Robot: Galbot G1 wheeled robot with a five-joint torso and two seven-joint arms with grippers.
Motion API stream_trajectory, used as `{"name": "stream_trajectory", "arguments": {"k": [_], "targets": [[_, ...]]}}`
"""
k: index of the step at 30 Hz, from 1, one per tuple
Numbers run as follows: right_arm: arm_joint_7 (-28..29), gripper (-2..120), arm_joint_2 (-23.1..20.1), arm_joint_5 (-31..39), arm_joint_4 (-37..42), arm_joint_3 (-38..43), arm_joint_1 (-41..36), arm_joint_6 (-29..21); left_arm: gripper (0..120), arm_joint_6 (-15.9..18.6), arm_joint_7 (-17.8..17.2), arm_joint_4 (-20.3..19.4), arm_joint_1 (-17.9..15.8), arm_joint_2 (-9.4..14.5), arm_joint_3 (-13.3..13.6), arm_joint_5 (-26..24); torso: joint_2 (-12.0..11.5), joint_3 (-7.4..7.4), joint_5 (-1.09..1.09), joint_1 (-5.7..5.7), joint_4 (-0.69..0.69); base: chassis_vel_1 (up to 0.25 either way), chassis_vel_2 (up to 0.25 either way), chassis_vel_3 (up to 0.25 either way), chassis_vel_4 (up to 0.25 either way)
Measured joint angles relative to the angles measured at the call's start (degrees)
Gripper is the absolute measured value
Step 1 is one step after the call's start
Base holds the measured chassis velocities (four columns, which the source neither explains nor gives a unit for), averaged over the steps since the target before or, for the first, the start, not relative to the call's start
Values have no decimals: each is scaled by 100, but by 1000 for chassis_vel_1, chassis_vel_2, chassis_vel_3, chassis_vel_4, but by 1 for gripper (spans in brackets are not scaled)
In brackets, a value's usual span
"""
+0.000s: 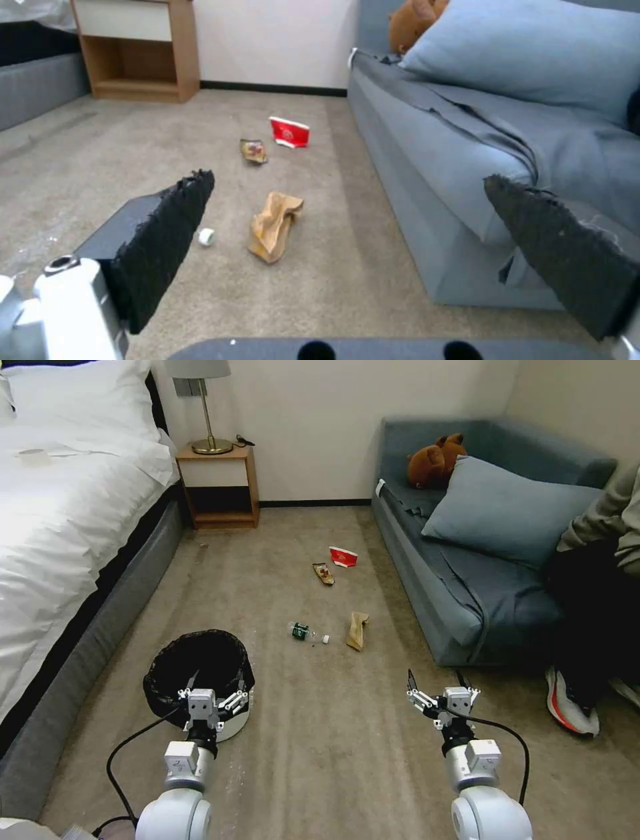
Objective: Pick up the trash bin, then pick up the garbage on the floor and place it into the trash bin.
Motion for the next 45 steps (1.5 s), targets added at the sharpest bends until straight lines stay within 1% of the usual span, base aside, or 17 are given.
{"name": "stream_trajectory", "arguments": {"k": [8,33,42,44,45], "targets": [[0,100,0,0,0,0,0,0,100,0,0,0,0,0,0,0,0,0,0,0,0,0,0,0,0],[-14,100,-30,48,-5,50,44,-12,100,34,-1,-5,-35,38,-47,-53,0,0,0,0,0,0,0,0,0],[-21,100,-18,9,-8,39,34,39,98,-35,8,15,-47,40,-50,-15,0,0,0,0,0,0,0,0,0],[-38,100,-31,22,-24,64,59,81,97,-35,9,17,-48,39,-47,-16,0,0,2,0,-1,0,0,0,0],[-73,100,-80,63,-58,160,132,183,97,-34,10,18,-48,41,-49,-22,0,0,3,0,0,0,0,0,0]]}}
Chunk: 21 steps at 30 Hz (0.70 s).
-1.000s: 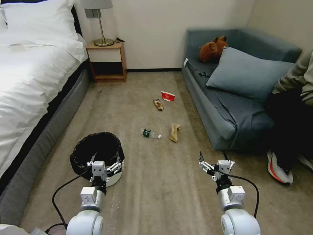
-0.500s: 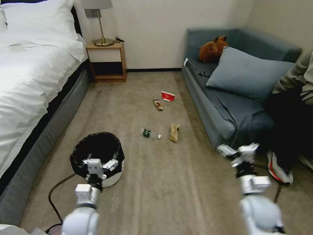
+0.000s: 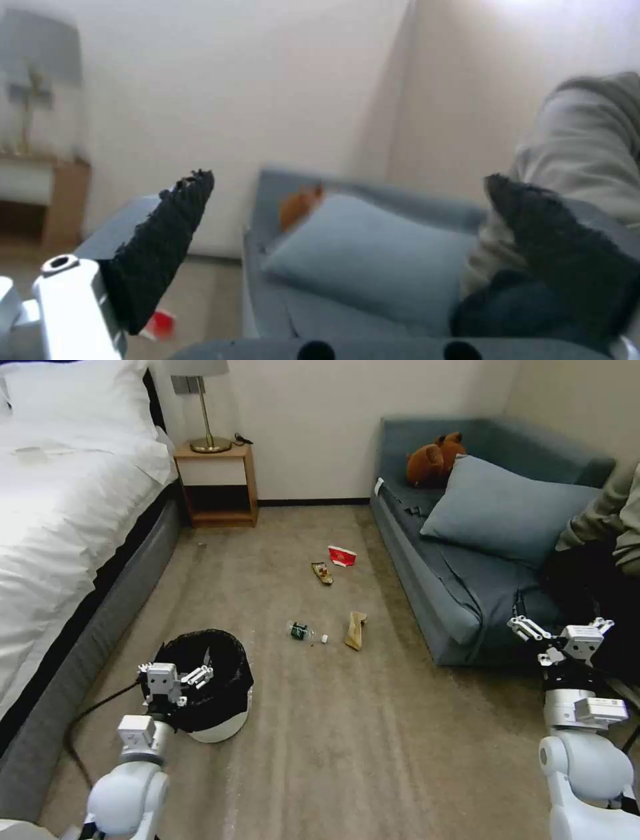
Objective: Pick up the trash bin, then pick up the garbage on the floor and place it into the trash bin.
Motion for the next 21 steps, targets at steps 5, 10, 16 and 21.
{"name": "stream_trajectory", "arguments": {"k": [5,10,16,21], "targets": [[-272,100,-367,303,-225,729,557,774,97,91,-19,-2,-91,130,-115,-295,0,0,-1,0,1,0,0,0,0],[-77,100,-535,282,-148,1006,850,450,97,354,-136,22,-548,726,-692,-1442,-1,1,7,1,0,0,0,0,0],[-196,100,-904,795,-281,1623,1168,1271,98,339,160,-41,-483,1048,-871,-1021,-1,0,4,0,1,0,0,0,0],[-72,100,-569,321,-85,860,715,173,99,658,399,-56,-613,1624,-1479,-1902,-2,2,11,0,-3,0,0,0,0]]}}
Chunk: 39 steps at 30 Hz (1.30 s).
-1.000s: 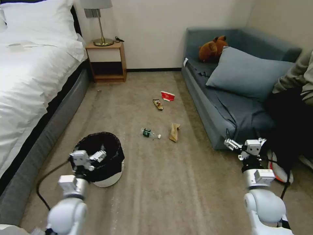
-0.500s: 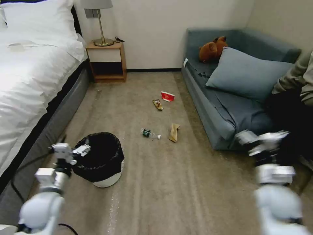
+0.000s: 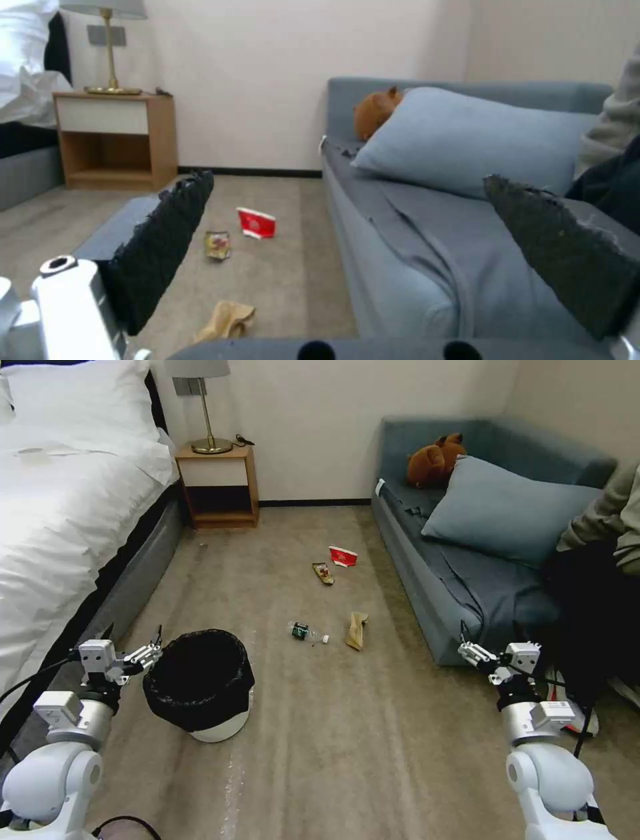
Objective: Pick up the trash bin, then pick up the garbage on the floor and place it into the trash bin.
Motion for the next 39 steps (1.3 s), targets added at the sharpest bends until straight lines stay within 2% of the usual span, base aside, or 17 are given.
{"name": "stream_trajectory", "arguments": {"k": [1,2,5,22,23,24,25,27,28,30,32,33,34,35,37,38,39], "targets": [[-40,100,-77,254,5,-52,5,-59,99,96,50,-16,-61,214,-242,-298,2,-4,-11,-1,7,0,0,0,0],[-101,100,-248,593,-29,29,94,-39,99,149,81,-19,-74,285,-313,-418,2,-2,-21,0,4,0,0,0,0],[-182,100,-408,976,-75,80,165,24,99,170,103,-20,-48,270,-318,-457,2,-1,-15,0,3,0,0,0,0],[-191,100,-269,984,-73,-173,-46,29,98,208,0,-15,-13,215,-298,-515,2,-3,-13,-1,2,0,0,0,0],[-191,100,-264,983,-73,-183,-52,29,98,311,-200,5,4,221,-310,-668,2,-2,-10,0,3,0,0,0,0],[-193,100,-262,928,-201,-273,-126,307,98,465,-502,39,44,200,-311,-887,3,-3,-23,-1,5,0,0,0,0],[-187,100,-244,884,-343,-356,-234,475,99,395,-340,43,51,179,-294,-737,1,0,-7,0,6,0,0,0,0],[-186,100,-244,856,-356,-364,-271,559,99,305,-168,-4,37,164,-270,-619,4,-4,-13,-1,2,0,0,0,0],[-186,100,-244,833,-362,-368,-331,578,99,441,-399,21,79,136,-262,-788,2,-2,-14,0,2,0,0,0,0],[-187,100,-243,831,-340,-368,-352,588,99,429,-370,28,79,145,-271,-767,2,-2,-16,-1,8,0,0,0,0],[-191,100,-237,829,-333,-373,-365,588,99,338,-214,20,40,171,-278,-672,2,-2,-19,-1,4,0,0,0,0],[-191,100,-220,800,-311,-383,-391,608,99,379,-327,30,17,196,-306,-771,2,-2,-9,-1,3,0,0,0,0],[-191,100,-208,771,-304,-380,-416,635,99,580,-683,93,40,170,-306,-1038,2,-2,-17,-1,4,0,0,0,0],[-191,100,-208,771,-304,-380,-416,635,99,580,-683,93,40,170,-306,-1038,2,-2,-17,-1,4,0,0,0,0],[-194,100,-197,750,-304,-342,-467,669,99,926,-1274,190,88,122,-306,-1481,2,-2,-16,-1,4,0,0,0,0],[-194,100,-197,750,-304,-342,-467,669,99,926,-1274,190,88,122,-306,-1481,2,-2,-16,-1,4,0,0,0,0],[-194,100,-192,746,-304,-334,-490,688,99,1080,-1542,234,110,99,-306,-1681,2,-2,-14,-1,3,0,0,0,0]]}}
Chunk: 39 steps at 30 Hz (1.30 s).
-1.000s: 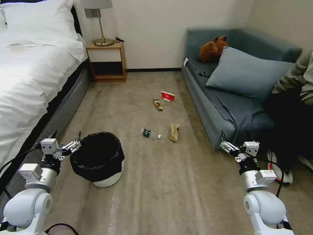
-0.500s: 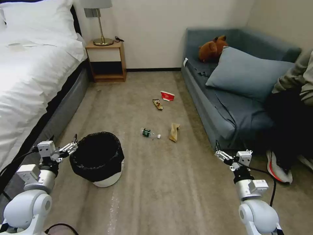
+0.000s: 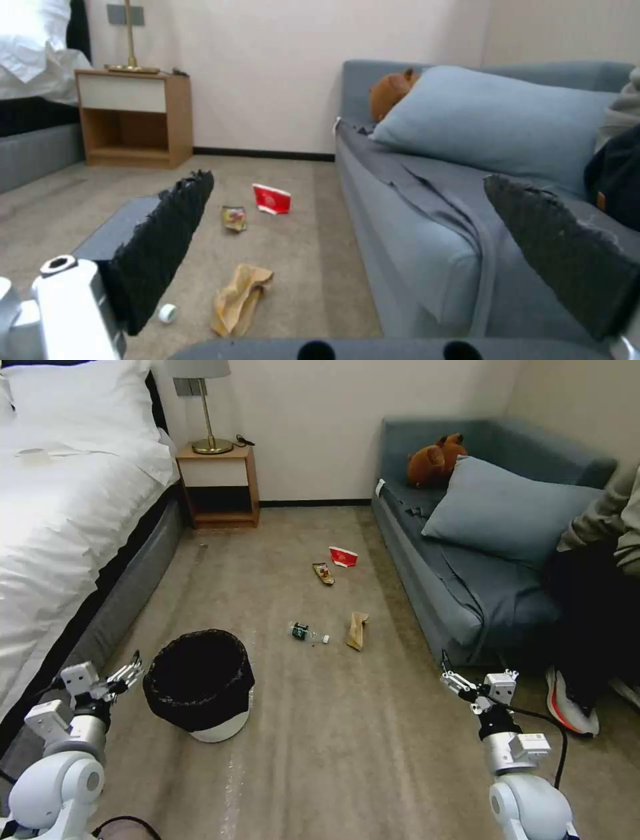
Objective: Pick up the trash bin, then pick up the garbage on the floor and place it into the trash bin.
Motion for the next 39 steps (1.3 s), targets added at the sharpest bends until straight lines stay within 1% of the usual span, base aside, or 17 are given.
{"name": "stream_trajectory", "arguments": {"k": [2,3,5,6,10,13,14,15,16,17,19,20,22,25,29,35,39], "targets": [[-15,100,16,-19,31,4,-53,33,99,368,-631,105,54,-55,4,-468,0,0,-1,0,1,0,0,0,0],[-15,100,16,-19,31,4,-53,33,99,368,-631,105,54,-55,4,-468,0,0,-1,0,1,0,0,0,0],[-30,100,53,-90,47,-37,-102,84,99,793,-1364,225,115,-120,9,-1022,0,0,0,0,0,0,0,0,0],[-51,100,67,-117,55,-48,-133,117,99,872,-1506,251,129,-133,9,-1125,0,0,-1,0,1,0,0,0,0],[-100,100,90,-176,57,-50,-191,178,99,907,-1560,259,133,-137,11,-1168,0,0,0,0,0,0,0,0,0],[-131,100,113,-212,45,-25,-236,232,98,971,-1400,409,23,-218,59,-975,0,0,1,0,1,0,0,0,0],[-138,100,122,-217,33,11,-258,251,98,998,-1319,370,10,-250,77,-901,0,0,-10,0,-2,0,0,0,0],[-140,100,124,-221,26,29,-263,268,98,994,-1276,294,27,-253,77,-847,0,0,-2,0,0,0,0,0,0],[-140,100,124,-221,26,29,-263,268,98,994,-1276,294,27,-253,77,-847,0,0,-2,0,0,0,0,0,0],[-144,100,131,-226,18,39,-276,279,98,927,-1211,224,37,-253,63,-714,0,0,6,0,-1,0,0,0,0],[-144,100,142,-231,25,45,-282,286,98,782,-1121,203,41,-246,36,-500,0,0,-4,0,0,0,0,0,0],[-144,100,142,-231,25,45,-282,286,98,782,-1121,203,41,-246,36,-500,0,0,-4,0,0,0,0,0,0],[-146,100,164,-252,35,31,-272,286,98,517,-926,118,92,-240,-12,-181,0,0,2,0,0,0,0,0,0],[-146,100,177,-275,35,11,-247,286,98,405,-842,20,154,-241,-24,-82,0,0,0,0,1,0,0,0,0],[-146,100,186,-288,35,-11,-240,286,98,374,-844,23,125,-243,-27,-98,0,0,-1,0,2,0,0,0,0],[-155,100,212,-326,31,-62,-236,286,97,393,-868,204,-90,-284,107,-464,0,0,0,0,1,0,0,0,0],[-184,100,232,-359,-2,-88,-264,322,97,503,-831,367,-266,-289,222,-782,0,0,0,0,0,0,0,0,0]]}}
